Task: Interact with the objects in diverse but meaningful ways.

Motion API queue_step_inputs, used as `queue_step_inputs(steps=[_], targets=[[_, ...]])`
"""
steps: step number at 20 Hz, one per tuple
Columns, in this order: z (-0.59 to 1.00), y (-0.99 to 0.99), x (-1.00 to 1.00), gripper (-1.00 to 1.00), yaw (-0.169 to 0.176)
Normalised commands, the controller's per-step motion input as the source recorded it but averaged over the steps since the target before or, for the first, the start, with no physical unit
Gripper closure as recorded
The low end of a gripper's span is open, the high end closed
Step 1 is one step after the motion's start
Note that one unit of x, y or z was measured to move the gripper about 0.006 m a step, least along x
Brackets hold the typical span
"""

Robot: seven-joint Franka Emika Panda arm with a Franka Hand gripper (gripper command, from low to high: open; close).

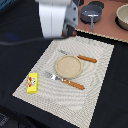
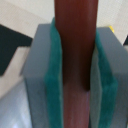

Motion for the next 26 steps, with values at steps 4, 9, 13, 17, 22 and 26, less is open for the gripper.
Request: queue_step_inputs(steps=[4, 9, 13, 17, 22, 26], targets=[[0.22, 0.87, -0.71, 1.00, 0.001], [0.19, 0.87, -0.68, 1.00, 0.007], [0.18, 0.88, -0.67, 1.00, 0.007], [0.14, 0.89, -0.65, 1.00, 0.007], [0.02, 0.84, -0.43, 1.00, 0.012], [-0.12, 0.73, -0.29, 1.00, 0.009]])
